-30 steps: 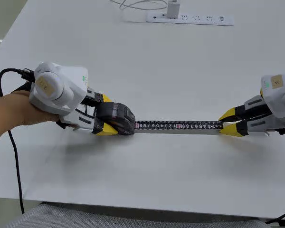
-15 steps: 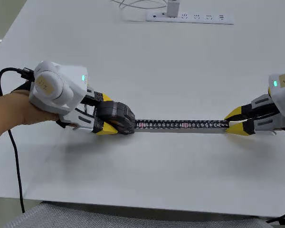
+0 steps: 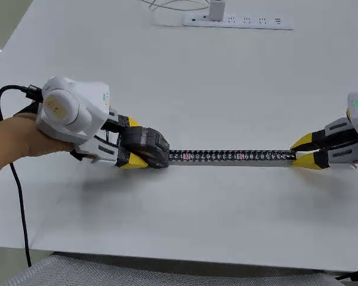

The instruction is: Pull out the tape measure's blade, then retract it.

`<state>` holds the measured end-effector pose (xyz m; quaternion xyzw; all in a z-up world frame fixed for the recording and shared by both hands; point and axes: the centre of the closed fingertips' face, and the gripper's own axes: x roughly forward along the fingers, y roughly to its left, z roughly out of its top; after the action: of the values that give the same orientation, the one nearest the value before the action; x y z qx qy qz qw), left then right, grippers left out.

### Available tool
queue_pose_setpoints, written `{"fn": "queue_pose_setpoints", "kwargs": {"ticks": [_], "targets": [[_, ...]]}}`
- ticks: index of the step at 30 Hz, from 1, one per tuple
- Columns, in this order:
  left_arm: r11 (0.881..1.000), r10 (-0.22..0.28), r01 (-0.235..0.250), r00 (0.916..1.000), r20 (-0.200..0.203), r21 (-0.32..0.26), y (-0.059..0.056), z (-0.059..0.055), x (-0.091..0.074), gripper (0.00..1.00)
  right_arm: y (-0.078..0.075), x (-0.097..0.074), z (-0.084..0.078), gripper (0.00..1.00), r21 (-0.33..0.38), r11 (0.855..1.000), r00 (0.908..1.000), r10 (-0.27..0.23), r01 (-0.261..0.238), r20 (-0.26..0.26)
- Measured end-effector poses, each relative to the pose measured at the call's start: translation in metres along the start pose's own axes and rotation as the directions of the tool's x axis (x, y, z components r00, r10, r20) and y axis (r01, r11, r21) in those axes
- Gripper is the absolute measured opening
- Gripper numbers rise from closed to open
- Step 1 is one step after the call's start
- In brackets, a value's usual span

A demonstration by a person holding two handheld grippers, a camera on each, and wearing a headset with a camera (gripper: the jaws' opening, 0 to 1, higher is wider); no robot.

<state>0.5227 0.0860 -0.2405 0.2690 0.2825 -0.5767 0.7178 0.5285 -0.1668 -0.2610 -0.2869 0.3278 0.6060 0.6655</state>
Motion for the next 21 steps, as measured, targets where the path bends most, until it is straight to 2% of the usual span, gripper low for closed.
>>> {"fn": "queue_pose_setpoints", "kwargs": {"ticks": [21], "targets": [[1.000,0.013,-0.013,0.9999,-0.009,0.004,-0.0013,-0.0002,-0.0002,0.31,0.0007,-0.0016,-0.0009,0.10,0.017,1.000,0.9999,-0.004,0.004,-0.012]]}}
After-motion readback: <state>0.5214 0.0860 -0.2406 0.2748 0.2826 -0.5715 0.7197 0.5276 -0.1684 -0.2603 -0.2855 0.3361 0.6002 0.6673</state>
